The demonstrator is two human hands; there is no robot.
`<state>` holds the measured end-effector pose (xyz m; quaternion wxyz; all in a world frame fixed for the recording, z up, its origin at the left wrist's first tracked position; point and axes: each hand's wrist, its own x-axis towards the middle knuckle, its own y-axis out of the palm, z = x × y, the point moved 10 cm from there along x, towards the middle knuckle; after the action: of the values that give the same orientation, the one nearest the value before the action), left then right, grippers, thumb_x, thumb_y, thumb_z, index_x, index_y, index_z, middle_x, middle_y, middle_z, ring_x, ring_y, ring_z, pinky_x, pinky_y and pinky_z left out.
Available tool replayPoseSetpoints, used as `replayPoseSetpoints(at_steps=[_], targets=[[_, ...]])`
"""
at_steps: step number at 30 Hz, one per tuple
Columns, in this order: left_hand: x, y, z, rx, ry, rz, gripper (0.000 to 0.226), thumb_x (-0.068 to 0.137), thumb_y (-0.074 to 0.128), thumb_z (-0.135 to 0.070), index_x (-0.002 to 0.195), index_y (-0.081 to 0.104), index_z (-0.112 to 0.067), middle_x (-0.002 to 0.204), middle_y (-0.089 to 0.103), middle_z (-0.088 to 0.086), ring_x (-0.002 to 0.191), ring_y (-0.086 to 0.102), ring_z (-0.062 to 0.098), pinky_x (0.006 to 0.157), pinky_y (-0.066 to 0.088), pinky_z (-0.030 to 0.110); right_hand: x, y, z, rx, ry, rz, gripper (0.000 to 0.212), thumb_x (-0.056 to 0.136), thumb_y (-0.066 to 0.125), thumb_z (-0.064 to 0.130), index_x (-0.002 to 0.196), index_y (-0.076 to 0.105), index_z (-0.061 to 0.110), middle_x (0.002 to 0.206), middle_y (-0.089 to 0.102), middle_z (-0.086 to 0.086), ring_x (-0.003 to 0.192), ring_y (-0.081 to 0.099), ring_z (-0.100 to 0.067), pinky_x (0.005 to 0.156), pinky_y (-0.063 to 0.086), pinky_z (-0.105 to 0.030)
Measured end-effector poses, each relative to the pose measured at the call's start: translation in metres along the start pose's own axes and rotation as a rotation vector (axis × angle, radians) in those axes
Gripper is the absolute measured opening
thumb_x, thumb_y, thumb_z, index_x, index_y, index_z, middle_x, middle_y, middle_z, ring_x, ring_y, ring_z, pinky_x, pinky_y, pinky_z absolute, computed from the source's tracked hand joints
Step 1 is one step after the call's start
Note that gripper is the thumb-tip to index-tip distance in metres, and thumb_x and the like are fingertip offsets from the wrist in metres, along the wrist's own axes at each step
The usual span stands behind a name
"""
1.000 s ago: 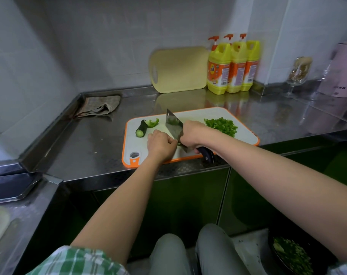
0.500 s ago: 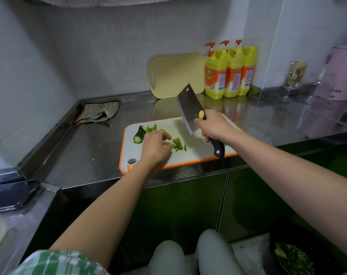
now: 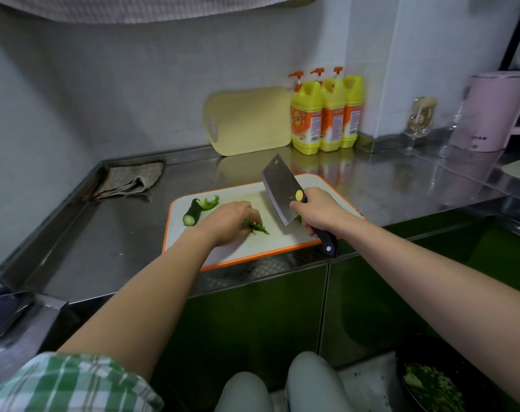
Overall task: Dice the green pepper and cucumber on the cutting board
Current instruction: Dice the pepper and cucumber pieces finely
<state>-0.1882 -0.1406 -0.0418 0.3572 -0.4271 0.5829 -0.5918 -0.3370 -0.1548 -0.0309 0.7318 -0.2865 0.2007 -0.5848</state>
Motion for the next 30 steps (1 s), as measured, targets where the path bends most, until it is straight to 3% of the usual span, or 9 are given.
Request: replayPoseSetpoints(at_steps=[6, 11, 17, 27, 30], targets=[[-0.001, -0.004, -0.004, 0.049, -0.018, -0.003, 0.022, 0.092, 0.063, -0.025, 0.114, 0.064, -0.02, 0.102, 0.059, 0.003, 0.093, 0.056, 0.023, 0.074, 0.039, 0.031, -0.003, 0.003, 0.002, -0.026, -0.001, 0.028, 0.026, 0.095, 0.044, 0.013, 0.071, 0.052, 0.007, 0.066, 0.058, -0.02, 0.049, 0.053, -0.025, 0.048, 0.041, -0.026], [-0.006, -0.006, 0.005, 0.0, -0.214, -0.121, 0.019, 0.087, 0.065, -0.03, 0.101, 0.069, -0.019, 0.098, 0.068, 0.004, 0.091, 0.059, 0.024, 0.073, 0.044, 0.032, -0.004, 0.01, 0.01, -0.111, 0.01, 0.087, 0.018, 0.094, 0.045, 0.011, 0.078, 0.052, 0.007, 0.062, 0.057, -0.014, 0.044, 0.053, -0.023, 0.042, 0.04, -0.022], [-0.017, -0.002, 0.014, -0.107, -0.318, -0.228, 0.031, 0.079, 0.068, -0.044, 0.099, 0.067, -0.02, 0.095, 0.066, 0.003, 0.09, 0.06, 0.024, 0.073, 0.046, 0.033, -0.008, 0.017, 0.028, -0.305, -0.006, 0.12, 0.014, 0.09, 0.046, 0.009, 0.077, 0.05, 0.006, 0.067, 0.063, -0.016, 0.041, 0.057, -0.021, 0.038, 0.038, -0.018], [-0.017, -0.004, 0.003, -0.194, -0.237, -0.29, 0.02, 0.084, 0.066, -0.026, 0.102, 0.075, -0.026, 0.098, 0.061, 0.002, 0.091, 0.056, 0.022, 0.07, 0.041, 0.029, -0.027, 0.018, 0.044, -0.529, 0.044, 0.165, 0.017, 0.092, 0.045, 0.006, 0.077, 0.052, 0.003, 0.052, 0.058, -0.008, 0.044, 0.056, -0.017, 0.044, 0.045, -0.023], [-0.017, -0.001, 0.005, -0.208, -0.248, -0.302, 0.019, 0.084, 0.066, -0.027, 0.1, 0.075, -0.022, 0.096, 0.062, 0.002, 0.09, 0.057, 0.022, 0.069, 0.041, 0.028, -0.03, 0.023, 0.041, -0.577, 0.073, 0.194, 0.015, 0.091, 0.047, 0.004, 0.087, 0.061, -0.002, 0.051, 0.058, -0.006, 0.045, 0.055, -0.016, 0.051, 0.049, -0.024]])
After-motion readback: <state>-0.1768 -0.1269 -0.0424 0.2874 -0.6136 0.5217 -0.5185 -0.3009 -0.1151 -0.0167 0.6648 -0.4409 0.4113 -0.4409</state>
